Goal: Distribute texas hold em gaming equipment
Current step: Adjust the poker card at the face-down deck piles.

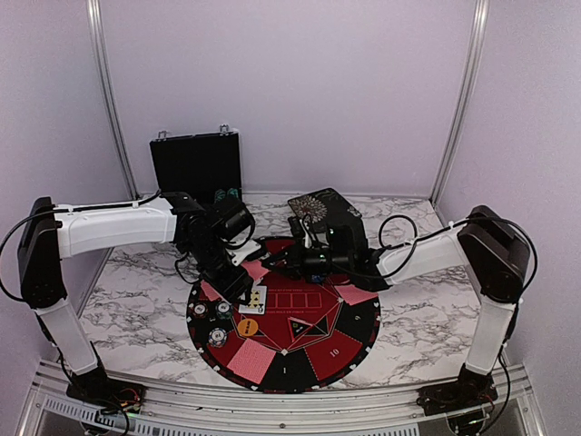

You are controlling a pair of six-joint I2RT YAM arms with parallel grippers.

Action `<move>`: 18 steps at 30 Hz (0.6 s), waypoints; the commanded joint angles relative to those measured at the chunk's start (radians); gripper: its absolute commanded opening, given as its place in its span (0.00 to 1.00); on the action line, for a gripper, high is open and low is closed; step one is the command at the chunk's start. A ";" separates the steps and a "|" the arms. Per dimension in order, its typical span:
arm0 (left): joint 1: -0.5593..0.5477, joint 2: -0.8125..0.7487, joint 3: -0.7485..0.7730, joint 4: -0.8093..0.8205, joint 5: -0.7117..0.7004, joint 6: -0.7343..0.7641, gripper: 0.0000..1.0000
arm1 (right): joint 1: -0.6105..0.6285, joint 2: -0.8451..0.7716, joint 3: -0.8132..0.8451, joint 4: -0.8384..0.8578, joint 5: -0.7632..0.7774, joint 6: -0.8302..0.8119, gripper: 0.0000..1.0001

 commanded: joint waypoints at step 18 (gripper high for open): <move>0.011 0.008 0.028 -0.007 0.006 0.016 0.34 | 0.010 -0.012 0.051 -0.048 -0.002 -0.042 0.34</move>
